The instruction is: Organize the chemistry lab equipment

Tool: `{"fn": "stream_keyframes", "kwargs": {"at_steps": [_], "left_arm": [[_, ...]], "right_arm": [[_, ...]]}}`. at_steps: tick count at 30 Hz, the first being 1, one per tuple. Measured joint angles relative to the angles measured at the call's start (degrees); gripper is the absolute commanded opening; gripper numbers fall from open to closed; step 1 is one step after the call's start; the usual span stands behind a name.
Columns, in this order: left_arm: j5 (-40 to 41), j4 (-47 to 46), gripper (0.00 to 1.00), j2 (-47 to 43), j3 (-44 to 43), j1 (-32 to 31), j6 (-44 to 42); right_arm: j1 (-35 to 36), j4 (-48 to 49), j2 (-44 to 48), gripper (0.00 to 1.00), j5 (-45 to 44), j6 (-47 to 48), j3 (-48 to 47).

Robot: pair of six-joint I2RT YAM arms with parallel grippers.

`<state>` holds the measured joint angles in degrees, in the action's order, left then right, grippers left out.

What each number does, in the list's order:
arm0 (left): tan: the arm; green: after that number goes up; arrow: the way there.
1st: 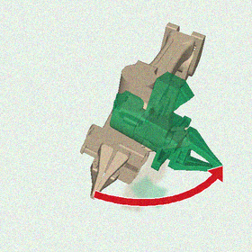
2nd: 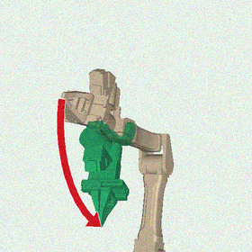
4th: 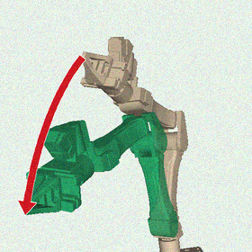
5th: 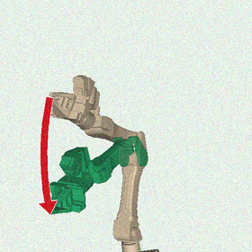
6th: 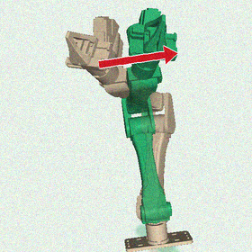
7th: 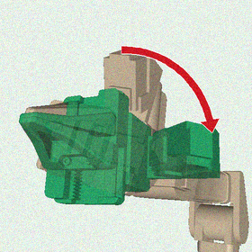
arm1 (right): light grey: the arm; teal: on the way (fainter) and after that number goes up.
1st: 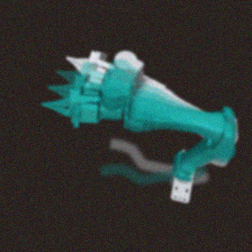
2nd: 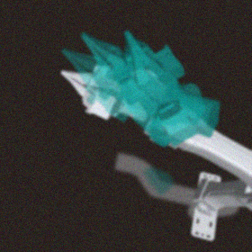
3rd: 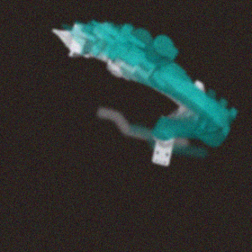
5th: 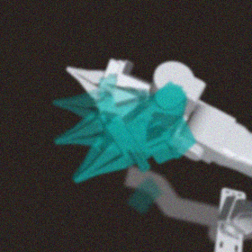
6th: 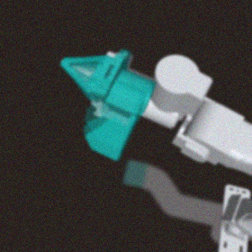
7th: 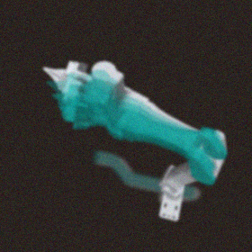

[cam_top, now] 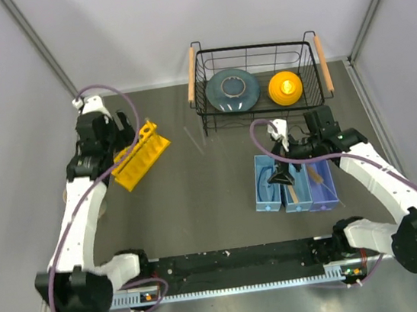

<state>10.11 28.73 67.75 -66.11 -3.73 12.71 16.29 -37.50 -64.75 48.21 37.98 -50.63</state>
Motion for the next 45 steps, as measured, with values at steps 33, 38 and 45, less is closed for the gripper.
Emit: {"fn": "stream_keyframes", "kwargs": {"at_steps": [33, 38, 45], "left_arm": [[5.25, 4.72, 0.99, -48.28, 25.83, 0.0, -0.66], [5.25, 4.28, 0.99, -48.37, 25.9, 0.0, -0.68], [5.38, 4.24, 0.99, -48.39, 26.14, 0.0, -0.68]], "right_arm": [[32.41, -3.13, -49.96, 0.98, -37.03, -25.77, -47.3], [32.48, 0.87, -55.58, 0.74, -42.45, -31.23, -49.96], [32.81, 5.66, -58.66, 0.56, -49.05, -35.15, -49.79]]}}
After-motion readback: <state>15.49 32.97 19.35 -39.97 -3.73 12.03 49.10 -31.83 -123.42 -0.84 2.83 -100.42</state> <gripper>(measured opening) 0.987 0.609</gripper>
